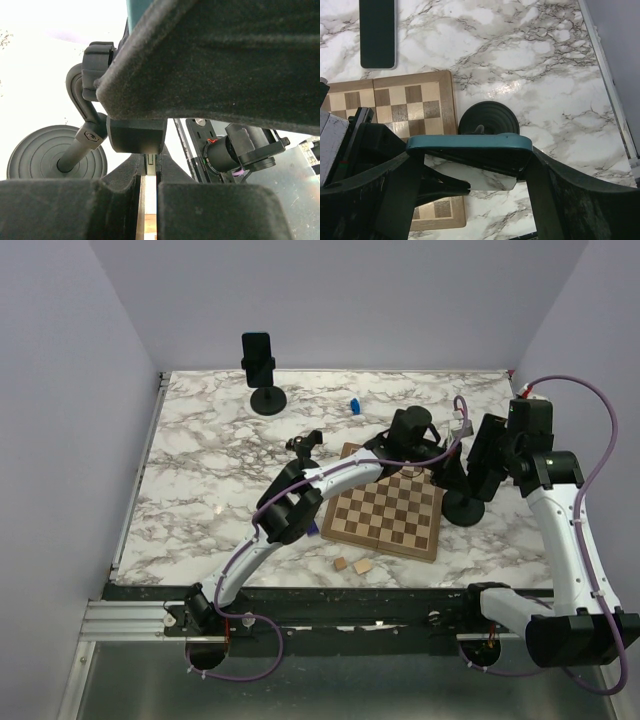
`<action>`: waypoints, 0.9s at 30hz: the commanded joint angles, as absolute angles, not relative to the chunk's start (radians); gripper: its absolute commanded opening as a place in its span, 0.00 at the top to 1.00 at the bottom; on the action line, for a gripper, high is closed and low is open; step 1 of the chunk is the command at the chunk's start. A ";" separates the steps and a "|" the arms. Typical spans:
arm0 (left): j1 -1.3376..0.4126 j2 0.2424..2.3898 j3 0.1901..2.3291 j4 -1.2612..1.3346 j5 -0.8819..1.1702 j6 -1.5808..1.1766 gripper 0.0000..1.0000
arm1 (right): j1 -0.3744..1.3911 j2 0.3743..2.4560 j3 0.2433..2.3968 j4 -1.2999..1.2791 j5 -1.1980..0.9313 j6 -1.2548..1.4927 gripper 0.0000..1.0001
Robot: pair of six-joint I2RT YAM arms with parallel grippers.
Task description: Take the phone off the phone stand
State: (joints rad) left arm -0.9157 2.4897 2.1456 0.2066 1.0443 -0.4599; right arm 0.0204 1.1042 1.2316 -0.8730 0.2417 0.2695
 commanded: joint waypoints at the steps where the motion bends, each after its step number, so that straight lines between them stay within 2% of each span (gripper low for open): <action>1: -0.916 2.514 2.189 0.216 1.069 -0.474 1.00 | 0.020 1.095 1.209 -0.824 0.279 0.240 0.16; 6: -0.916 2.513 2.183 0.207 1.070 -0.470 1.00 | 0.025 1.105 1.200 -0.805 0.310 0.240 0.12; 10: -0.916 2.511 2.181 0.205 1.072 -0.471 1.00 | 0.029 1.113 1.193 -0.802 0.322 0.241 0.13; 11: -0.916 2.511 2.182 0.206 1.072 -0.471 1.00 | 0.030 1.113 1.192 -0.797 0.321 0.240 0.15; 12: -0.917 2.510 2.181 0.206 1.072 -0.473 1.00 | 0.029 1.111 1.189 -0.793 0.318 0.239 0.21; 15: -0.915 2.498 2.174 0.201 1.057 -0.479 1.00 | 0.030 1.103 1.182 -0.795 0.329 0.243 0.59; 16: -0.914 2.487 2.158 0.198 1.038 -0.480 0.99 | 0.030 1.094 1.178 -0.795 0.332 0.245 0.63; 18: -0.910 2.446 2.104 0.209 0.996 -0.487 0.83 | 0.031 1.066 1.168 -0.781 0.333 0.243 0.72; 20: -0.906 2.382 2.018 0.258 0.956 -0.507 0.60 | 0.030 1.052 1.166 -0.777 0.334 0.236 0.81; 24: -0.895 2.280 1.881 0.352 0.901 -0.533 0.44 | 0.032 1.060 1.161 -0.774 0.320 0.223 0.99; 27: -0.882 2.217 1.775 0.460 0.867 -0.583 0.16 | 0.033 1.066 1.159 -0.778 0.333 0.228 0.99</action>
